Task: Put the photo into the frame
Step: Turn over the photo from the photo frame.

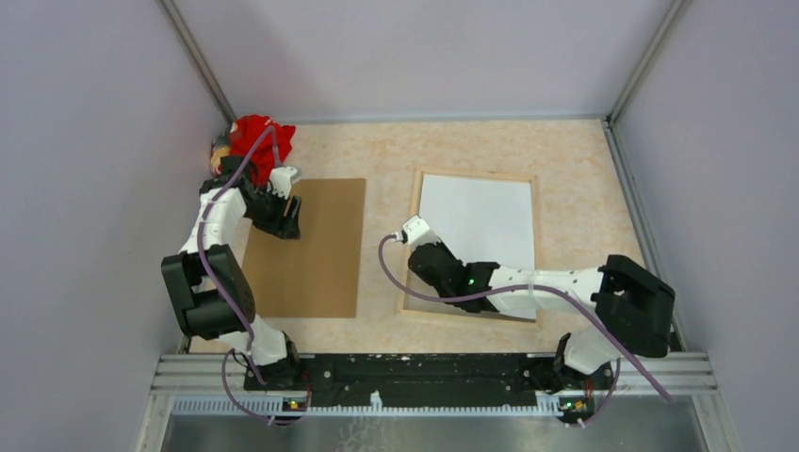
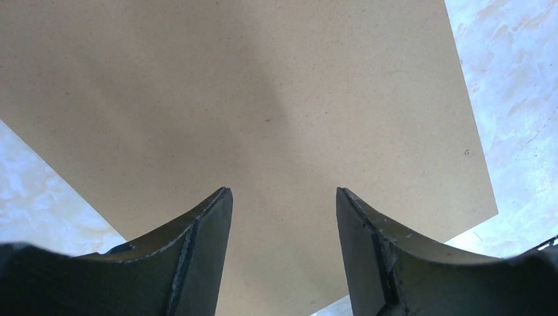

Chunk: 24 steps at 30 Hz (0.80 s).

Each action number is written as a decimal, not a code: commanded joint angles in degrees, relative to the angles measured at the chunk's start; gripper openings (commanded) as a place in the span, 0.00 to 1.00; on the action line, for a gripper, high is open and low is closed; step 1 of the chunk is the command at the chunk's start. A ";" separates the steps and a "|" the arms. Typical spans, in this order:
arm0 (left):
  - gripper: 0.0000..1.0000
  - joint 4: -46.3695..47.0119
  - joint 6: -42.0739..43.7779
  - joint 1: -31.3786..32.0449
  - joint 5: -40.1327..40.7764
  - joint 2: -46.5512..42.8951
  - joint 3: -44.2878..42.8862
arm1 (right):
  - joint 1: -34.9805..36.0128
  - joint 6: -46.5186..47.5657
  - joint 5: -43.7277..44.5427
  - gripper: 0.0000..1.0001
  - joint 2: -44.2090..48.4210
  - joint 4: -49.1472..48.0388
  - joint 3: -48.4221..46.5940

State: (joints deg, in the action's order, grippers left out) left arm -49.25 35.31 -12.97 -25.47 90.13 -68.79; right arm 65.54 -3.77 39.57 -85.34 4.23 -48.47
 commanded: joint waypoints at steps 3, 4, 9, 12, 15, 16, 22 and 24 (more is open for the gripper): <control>0.66 -0.23 0.87 0.24 -0.08 -1.54 -0.60 | -0.67 -4.35 3.46 0.01 1.65 -5.06 0.06; 0.66 -0.15 0.90 0.23 -0.03 -1.54 -0.49 | -0.66 -4.40 3.70 0.01 1.61 -5.74 0.12; 0.66 -0.03 0.98 0.26 -0.06 -1.44 -0.24 | -0.67 -5.50 5.47 0.00 2.12 -6.56 0.23; 0.66 0.17 0.95 0.25 -0.18 -1.36 -0.19 | -0.66 -6.58 6.22 0.00 2.46 -7.34 0.30; 0.66 0.12 0.79 0.26 -0.23 -1.36 -0.12 | -0.65 -8.15 6.94 0.00 2.90 -7.85 0.98; 0.66 0.15 0.81 0.28 -0.27 -1.42 -0.10 | -0.67 -8.26 6.95 0.00 3.34 -8.27 1.45; 0.66 0.14 0.98 0.28 -0.09 -1.69 0.11 | -0.67 -7.16 8.74 0.00 4.09 -8.04 3.71; 0.66 0.13 1.07 0.23 -0.14 -1.75 0.20 | -0.76 -7.02 8.89 0.00 4.74 -8.59 5.05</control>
State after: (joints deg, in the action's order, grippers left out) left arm -49.32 35.73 -12.97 -25.45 90.13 -68.79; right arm 65.54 -10.61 45.76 -83.37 -2.02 -45.67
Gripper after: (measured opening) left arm 0.663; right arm 0.004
